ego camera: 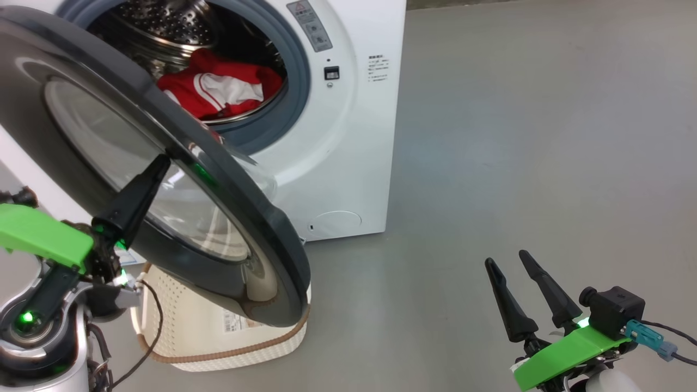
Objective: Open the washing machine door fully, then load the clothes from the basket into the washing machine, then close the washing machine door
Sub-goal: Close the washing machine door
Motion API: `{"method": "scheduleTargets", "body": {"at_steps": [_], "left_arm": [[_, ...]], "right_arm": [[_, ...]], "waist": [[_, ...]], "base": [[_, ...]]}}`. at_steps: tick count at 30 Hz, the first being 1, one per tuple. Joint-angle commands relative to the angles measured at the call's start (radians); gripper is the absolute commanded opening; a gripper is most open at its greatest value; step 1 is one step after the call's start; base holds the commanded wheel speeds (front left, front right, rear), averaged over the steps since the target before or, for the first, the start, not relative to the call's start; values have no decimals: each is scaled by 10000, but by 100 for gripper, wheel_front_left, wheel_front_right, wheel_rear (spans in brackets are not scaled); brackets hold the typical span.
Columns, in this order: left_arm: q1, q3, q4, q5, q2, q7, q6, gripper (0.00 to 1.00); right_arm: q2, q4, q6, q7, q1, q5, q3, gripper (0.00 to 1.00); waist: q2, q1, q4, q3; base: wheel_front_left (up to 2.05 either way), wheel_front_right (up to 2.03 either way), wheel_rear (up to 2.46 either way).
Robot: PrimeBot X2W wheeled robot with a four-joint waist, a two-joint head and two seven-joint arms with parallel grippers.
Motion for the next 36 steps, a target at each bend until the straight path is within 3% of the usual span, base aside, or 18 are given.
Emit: {"method": "scheduleTargets", "body": {"at_steps": [1,5,8,11,13,14,26,31,36], "left_arm": [[-338,277,-206,105,283,-39,-105,0],[-296,244,-283,233,372,-94,-333,0],[-178,112,-339,732,668,-297,-795,0],[-51,7,-309,1085,807,-514,-1189,42],[38,-42,-303,1269,872,-659,-1455,95],[84,-53,-319,1350,904,-733,-1590,100],[1145,-95,-310,2979,1188,-2416,-3319,100],[1779,-192,-149,4381,1315,-3871,-3983,100],[2324,-300,157,5718,1333,-5645,-4244,100]], "right_arm": [[-48,-229,16,-48,-347,-18,185,100],[-43,-216,16,-48,-322,-21,190,100],[-38,-217,16,-48,-320,-19,194,100],[-48,-210,16,-48,-317,-14,179,100],[-60,-202,16,-48,-303,-9,176,100],[-67,-198,16,-48,-295,-6,175,100],[-152,-265,16,-48,-321,20,217,100],[-171,-295,16,-48,-386,25,197,100],[-196,-287,16,-48,-423,27,184,100]], "waist": [[0,0,89,-37],[0,0,234,-104],[0,0,336,-127],[0,0,430,-159],[0,0,483,-197],[0,0,508,-215],[0,0,581,-178],[0,0,482,-55],[0,0,382,-46]], "base": [[0,0,0],[0,0,0],[0,0,0],[0,0,0],[0,0,0],[0,0,0],[0,0,0],[0,0,0],[0,0,0]]}}
